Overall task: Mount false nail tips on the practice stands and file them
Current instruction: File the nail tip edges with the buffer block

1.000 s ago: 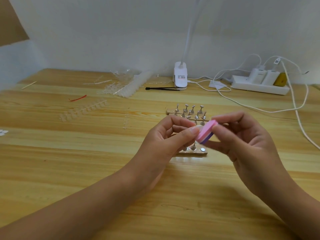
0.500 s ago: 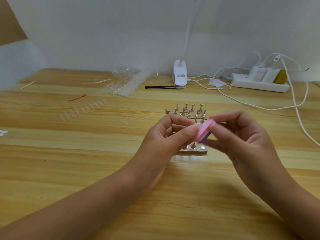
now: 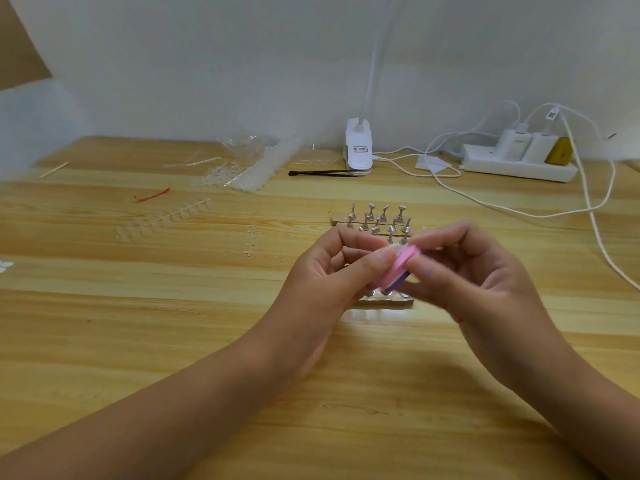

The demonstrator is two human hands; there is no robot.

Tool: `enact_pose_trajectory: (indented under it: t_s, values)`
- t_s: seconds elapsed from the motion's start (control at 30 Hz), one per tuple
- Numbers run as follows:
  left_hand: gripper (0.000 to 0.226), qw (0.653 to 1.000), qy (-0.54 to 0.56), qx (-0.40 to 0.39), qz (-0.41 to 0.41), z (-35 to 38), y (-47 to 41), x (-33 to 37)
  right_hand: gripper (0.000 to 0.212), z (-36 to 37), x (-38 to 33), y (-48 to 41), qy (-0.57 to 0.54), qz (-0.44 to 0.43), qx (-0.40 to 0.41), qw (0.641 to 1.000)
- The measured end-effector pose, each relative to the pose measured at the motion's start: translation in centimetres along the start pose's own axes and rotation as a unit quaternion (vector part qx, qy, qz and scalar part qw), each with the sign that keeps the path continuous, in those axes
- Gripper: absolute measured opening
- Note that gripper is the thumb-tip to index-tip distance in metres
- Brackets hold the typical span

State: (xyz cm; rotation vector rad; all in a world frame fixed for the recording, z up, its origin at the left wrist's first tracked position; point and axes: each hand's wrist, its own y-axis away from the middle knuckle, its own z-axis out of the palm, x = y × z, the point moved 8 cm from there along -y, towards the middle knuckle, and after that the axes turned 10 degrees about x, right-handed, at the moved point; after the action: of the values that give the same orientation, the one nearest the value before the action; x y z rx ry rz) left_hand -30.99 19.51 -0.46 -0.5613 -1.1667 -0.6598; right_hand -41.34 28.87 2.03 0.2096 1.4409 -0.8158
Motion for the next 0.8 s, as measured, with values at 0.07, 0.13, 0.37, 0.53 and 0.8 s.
enact_pose_trajectory:
  t_s: [0.07, 0.13, 0.37, 0.53, 0.8]
  values:
    - [0.006, 1.000, 0.007, 0.000, -0.002, 0.0, 0.0, 0.0, 0.019, 0.0, 0.0, 0.0, -0.007, 0.001, 0.009, 1.000]
    - [0.007, 1.000, 0.015, 0.001, -0.006, 0.0, 0.0, 0.0, 0.018, -1.0, -0.6, -0.2, -0.024, -0.018, 0.054, 0.998]
    - [0.006, 1.000, -0.004, 0.005, 0.003, -0.1, 0.0, 0.1, 0.014, -0.5, -1.0, -0.2, -0.009, -0.016, 0.036, 0.999]
    - [0.005, 1.000, -0.015, 0.017, 0.007, -0.4, 0.0, -0.1, 0.016, -0.2, -0.9, -0.2, -0.001, -0.012, 0.020, 1.000]
    - [0.006, 0.999, -0.029, 0.008, 0.030, -0.4, 0.0, 0.1, 0.015, -0.5, -1.3, -0.1, -0.001, -0.030, 0.034, 0.999]
